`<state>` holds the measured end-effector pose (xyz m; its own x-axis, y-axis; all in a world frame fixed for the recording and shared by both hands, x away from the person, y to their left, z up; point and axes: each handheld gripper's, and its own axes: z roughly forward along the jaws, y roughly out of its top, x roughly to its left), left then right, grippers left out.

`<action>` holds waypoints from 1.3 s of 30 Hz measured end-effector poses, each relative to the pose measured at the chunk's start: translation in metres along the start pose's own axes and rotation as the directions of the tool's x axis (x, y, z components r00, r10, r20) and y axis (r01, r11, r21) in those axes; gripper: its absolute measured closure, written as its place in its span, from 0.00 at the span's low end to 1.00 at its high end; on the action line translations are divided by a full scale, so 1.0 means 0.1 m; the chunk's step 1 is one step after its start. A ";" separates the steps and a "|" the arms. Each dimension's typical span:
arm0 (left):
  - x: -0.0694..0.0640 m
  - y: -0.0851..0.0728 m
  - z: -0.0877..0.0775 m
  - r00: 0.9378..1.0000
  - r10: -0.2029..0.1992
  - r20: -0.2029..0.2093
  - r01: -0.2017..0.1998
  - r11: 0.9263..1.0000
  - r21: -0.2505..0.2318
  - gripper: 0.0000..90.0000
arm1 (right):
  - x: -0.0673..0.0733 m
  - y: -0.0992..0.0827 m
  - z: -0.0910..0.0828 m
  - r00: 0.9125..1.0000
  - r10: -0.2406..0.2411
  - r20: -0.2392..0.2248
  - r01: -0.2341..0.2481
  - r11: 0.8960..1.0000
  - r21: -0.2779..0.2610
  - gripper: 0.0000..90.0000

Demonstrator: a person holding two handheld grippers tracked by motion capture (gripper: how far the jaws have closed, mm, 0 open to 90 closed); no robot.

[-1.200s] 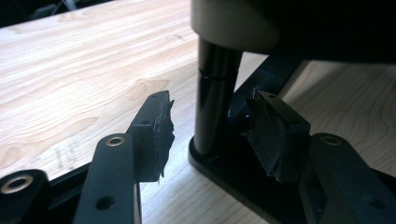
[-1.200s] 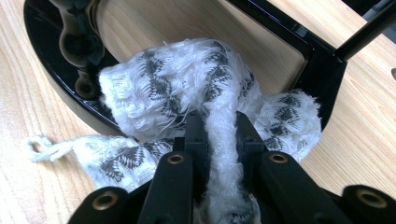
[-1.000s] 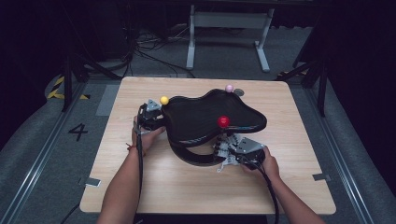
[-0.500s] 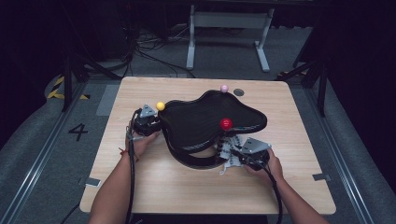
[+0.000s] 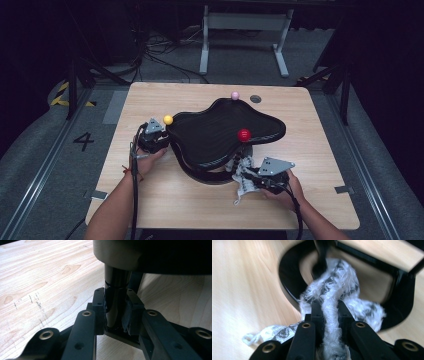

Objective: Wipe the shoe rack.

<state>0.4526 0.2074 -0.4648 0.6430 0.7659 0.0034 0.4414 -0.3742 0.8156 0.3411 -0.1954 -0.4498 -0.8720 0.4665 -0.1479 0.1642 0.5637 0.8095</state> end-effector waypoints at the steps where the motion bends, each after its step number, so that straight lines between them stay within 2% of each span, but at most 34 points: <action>1: 0.00 0.00 0.00 1.000 0.000 0.001 0.000 1.000 -0.002 0.83 | 0.02 0.04 -0.03 1.000 0.002 -0.003 -0.002 1.000 -0.025 0.89; 2: -0.01 -0.01 -0.01 1.000 -0.010 0.001 0.010 1.000 0.003 0.83 | 0.03 0.07 -0.07 1.000 0.003 0.001 -0.003 0.999 -0.044 0.89; 7: -0.02 -0.03 -0.03 1.000 0.002 0.009 -0.002 1.000 -0.008 0.83 | 0.04 0.22 -0.23 0.999 0.023 0.030 -0.018 0.987 -0.159 0.89; 8: -0.03 -0.03 -0.03 1.000 -0.005 0.010 0.005 1.000 -0.009 0.83 | 0.05 0.27 -0.29 0.999 0.032 0.027 -0.026 0.979 -0.204 0.89; 9: -0.03 -0.04 -0.04 1.000 0.009 0.004 -0.009 1.000 -0.004 0.83 | 0.06 0.29 -0.32 0.999 0.033 0.035 -0.024 0.977 -0.213 0.89; 10: -0.04 -0.04 -0.04 1.000 0.001 0.009 -0.001 1.000 -0.005 0.83 | 0.07 0.33 -0.36 0.998 0.020 0.051 -0.008 0.973 -0.230 0.89; 12: -0.04 -0.05 -0.05 1.000 0.008 0.011 -0.008 1.000 -0.007 0.83 | 0.09 0.38 -0.44 0.999 0.026 0.046 -0.012 0.960 -0.279 0.89; 14: -0.06 -0.04 -0.05 1.000 0.005 0.008 -0.005 1.000 0.002 0.83 | 0.13 0.45 -0.51 0.997 0.011 0.077 0.013 0.954 -0.300 0.89; 16: -0.07 -0.03 -0.05 1.000 0.009 -0.005 -0.009 1.000 0.005 0.83 | 0.15 0.50 -0.59 0.997 0.016 0.076 0.011 0.939 -0.344 0.89; 18: -0.08 -0.03 -0.05 1.000 0.006 -0.010 -0.006 1.000 0.009 0.83 | 0.18 0.54 -0.62 0.996 0.008 0.091 0.024 0.937 -0.349 0.89; 20: -0.09 -0.03 -0.05 1.000 -0.002 -0.013 0.002 1.000 0.003 0.83 | 0.19 0.53 -0.62 0.996 0.007 0.094 0.026 0.938 -0.345 0.89; 23: -0.09 -0.03 -0.05 1.000 -0.005 -0.012 0.005 1.000 0.001 0.83 | 0.23 0.49 -0.57 0.996 -0.008 0.091 0.037 0.948 -0.316 0.89; 28: -0.09 -0.04 -0.05 1.000 -0.002 -0.016 0.002 1.000 0.001 0.83 | 0.24 0.34 -0.33 0.997 -0.013 0.074 0.030 0.974 -0.226 0.89; 29: -0.08 -0.04 -0.05 1.000 0.009 -0.017 -0.009 1.000 0.001 0.83 | 0.24 0.30 -0.27 0.997 -0.012 0.072 0.027 0.978 -0.207 0.89; 31: -0.08 -0.05 -0.05 1.000 -0.012 -0.013 0.012 1.000 -0.009 0.83 | 0.25 0.23 -0.18 0.998 -0.006 0.063 0.018 0.983 -0.180 0.89; 33: -0.08 -0.05 -0.05 1.000 -0.011 -0.014 0.011 1.000 -0.009 0.83 | 0.27 0.18 -0.10 0.997 -0.040 0.060 0.047 0.991 -0.125 0.89; 35: -0.07 -0.05 -0.05 1.000 -0.014 -0.017 0.014 1.000 -0.013 0.83 | 0.30 0.13 -0.05 0.996 -0.052 0.067 0.058 0.993 -0.104 0.89; 39: -0.07 -0.06 -0.06 1.000 -0.009 -0.014 0.009 1.000 -0.009 0.83 | 0.31 0.06 0.00 0.998 -0.053 0.045 0.057 0.995 -0.084 0.89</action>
<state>0.4419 0.2072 -0.4664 0.6306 0.7761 0.0041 0.4411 -0.3627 0.8209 0.3153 -0.1776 -0.4492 -0.8578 0.4661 -0.2166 0.0746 0.5299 0.8448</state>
